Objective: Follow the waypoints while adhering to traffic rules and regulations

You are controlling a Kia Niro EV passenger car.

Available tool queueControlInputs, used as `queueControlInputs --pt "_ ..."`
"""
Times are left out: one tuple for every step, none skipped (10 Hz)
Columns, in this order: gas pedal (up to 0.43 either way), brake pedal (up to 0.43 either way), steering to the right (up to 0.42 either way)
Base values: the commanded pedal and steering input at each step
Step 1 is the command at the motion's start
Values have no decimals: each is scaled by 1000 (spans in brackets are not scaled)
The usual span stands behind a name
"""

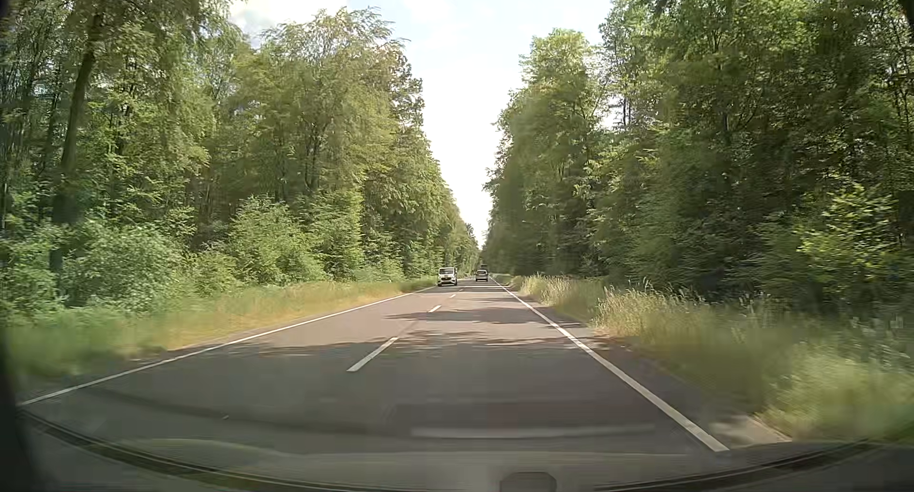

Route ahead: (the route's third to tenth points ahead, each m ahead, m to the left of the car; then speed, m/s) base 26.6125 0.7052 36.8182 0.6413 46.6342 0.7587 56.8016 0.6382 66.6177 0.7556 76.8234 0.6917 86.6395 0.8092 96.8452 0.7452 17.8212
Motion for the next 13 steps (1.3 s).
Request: queueControlInputs --pt "59 30 0" --pt "59 37 0" --pt "59 30 0" --pt "59 37 0" --pt "59 30 0" --pt "59 37 0" --pt "59 37 0" --pt "59 37 -1" --pt "59 30 -1" --pt "59 37 -1" --pt "59 37 -1" --pt "59 37 -1" --pt "59 37 -1"
